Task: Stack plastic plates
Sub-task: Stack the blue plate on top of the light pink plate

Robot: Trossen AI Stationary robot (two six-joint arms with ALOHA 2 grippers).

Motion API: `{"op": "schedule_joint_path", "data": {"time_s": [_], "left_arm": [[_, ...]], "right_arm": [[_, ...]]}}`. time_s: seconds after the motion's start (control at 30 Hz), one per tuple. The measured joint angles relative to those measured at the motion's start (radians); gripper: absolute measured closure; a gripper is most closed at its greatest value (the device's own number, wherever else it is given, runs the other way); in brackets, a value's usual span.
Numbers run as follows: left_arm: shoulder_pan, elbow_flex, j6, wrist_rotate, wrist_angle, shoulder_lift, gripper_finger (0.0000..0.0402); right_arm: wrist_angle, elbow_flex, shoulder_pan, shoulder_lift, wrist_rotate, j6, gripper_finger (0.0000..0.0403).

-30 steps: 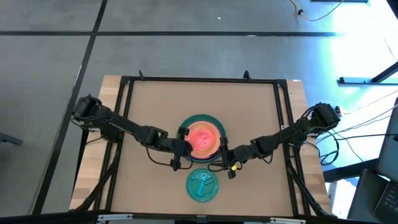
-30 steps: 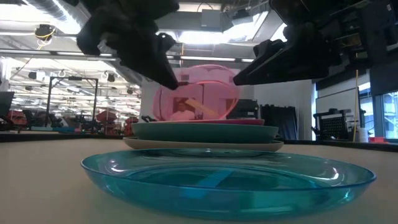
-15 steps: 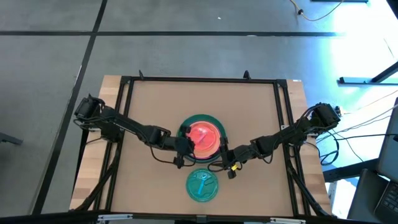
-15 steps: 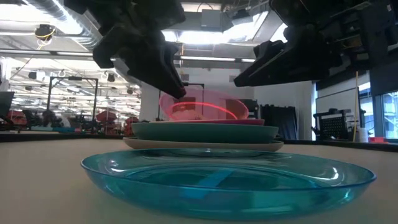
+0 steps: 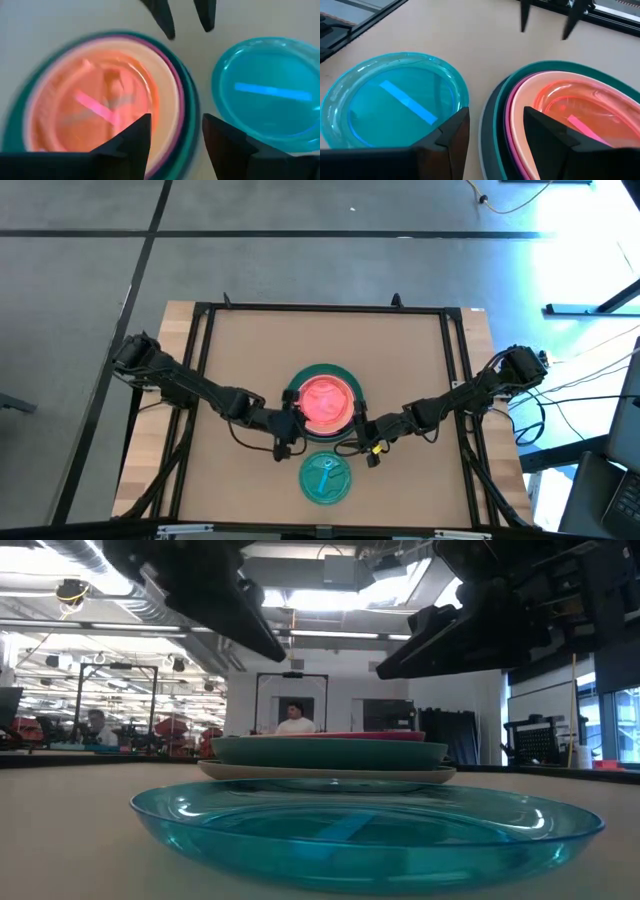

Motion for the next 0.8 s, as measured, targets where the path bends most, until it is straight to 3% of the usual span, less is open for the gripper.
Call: {"op": "schedule_joint_path", "data": {"time_s": [0.4,0.6,0.8], "left_arm": [[-0.084,-0.001,-0.580,0.113,-0.060,0.013,0.0230],[-0.104,-0.001,-0.700,0.133,-0.040,0.071,0.0230],[-0.089,-0.001,-0.716,0.181,-0.006,0.155,0.0230]], "right_arm": [[0.001,0.000,0.000,0.000,0.004,0.018,0.0226],[0.002,0.000,0.000,0.000,0.004,0.019,0.0226],[0.001,0.000,0.000,0.000,0.014,0.018,0.0226]]}}
